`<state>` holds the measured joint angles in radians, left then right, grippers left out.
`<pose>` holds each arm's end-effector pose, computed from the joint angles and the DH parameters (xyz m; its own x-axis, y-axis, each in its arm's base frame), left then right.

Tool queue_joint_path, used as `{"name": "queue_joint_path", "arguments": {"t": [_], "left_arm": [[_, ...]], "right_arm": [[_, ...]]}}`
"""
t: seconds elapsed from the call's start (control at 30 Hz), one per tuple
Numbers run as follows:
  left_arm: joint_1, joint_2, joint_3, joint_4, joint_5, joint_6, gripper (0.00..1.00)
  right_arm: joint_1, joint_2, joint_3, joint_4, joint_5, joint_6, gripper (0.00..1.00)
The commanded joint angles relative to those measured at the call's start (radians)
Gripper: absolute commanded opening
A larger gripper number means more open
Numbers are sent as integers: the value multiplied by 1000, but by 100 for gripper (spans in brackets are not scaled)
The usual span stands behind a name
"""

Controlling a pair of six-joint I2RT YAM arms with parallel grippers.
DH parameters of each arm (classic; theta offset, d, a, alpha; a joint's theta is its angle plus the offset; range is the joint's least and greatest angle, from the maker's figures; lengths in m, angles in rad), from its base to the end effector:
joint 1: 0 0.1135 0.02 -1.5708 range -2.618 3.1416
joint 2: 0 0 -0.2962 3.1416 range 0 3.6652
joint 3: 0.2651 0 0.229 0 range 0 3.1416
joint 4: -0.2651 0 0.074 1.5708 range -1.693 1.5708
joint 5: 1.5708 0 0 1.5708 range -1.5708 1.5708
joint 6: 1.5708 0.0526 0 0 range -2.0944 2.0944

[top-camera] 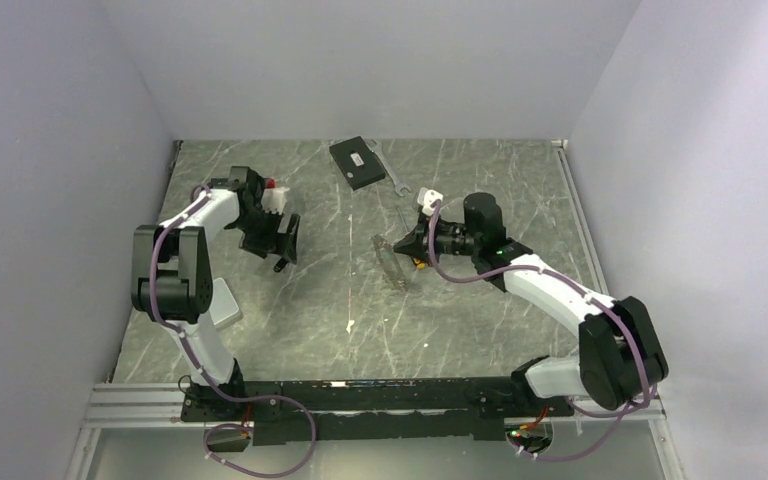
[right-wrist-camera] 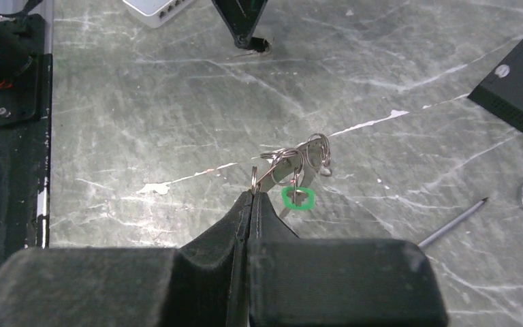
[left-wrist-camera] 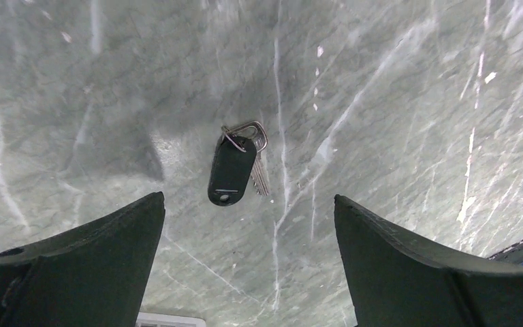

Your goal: Remove the keys from the keyring

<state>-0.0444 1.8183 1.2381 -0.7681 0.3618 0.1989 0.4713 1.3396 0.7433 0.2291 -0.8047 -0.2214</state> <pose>0.3363 -0.0336 0.2095 -0.9316 0.2264 -0.2845 0.3097 0.9040 -0.2948 0.2249 0.1572 0.2877 -0.1113 -0.2276 -0.9674 -0.9620 0.2690 0.0474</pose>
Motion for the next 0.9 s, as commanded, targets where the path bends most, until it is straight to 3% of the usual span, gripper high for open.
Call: {"name": "queue_joint_path", "arguments": {"t": [0.0,0.2,0.63,0.73,0.87], "left_arm": [[5,-70,59,-6,13,13,98],[6,-77,84,-10,17,12,99],[6,-122,78,-3,47,-8,100],[7,-123,75,3,53,-10,100],[7,-110,83,3,66,-16,99]], "right_arm": [[-27,-89,108,-165,-75,-77,0],[-34,-138,178,-484,-68,-227,0],[-34,-200,210,-817,64,-395,0],[-29,-199,210,-826,33,-387,0],[39,-154,142,-701,41,-328,0]]}}
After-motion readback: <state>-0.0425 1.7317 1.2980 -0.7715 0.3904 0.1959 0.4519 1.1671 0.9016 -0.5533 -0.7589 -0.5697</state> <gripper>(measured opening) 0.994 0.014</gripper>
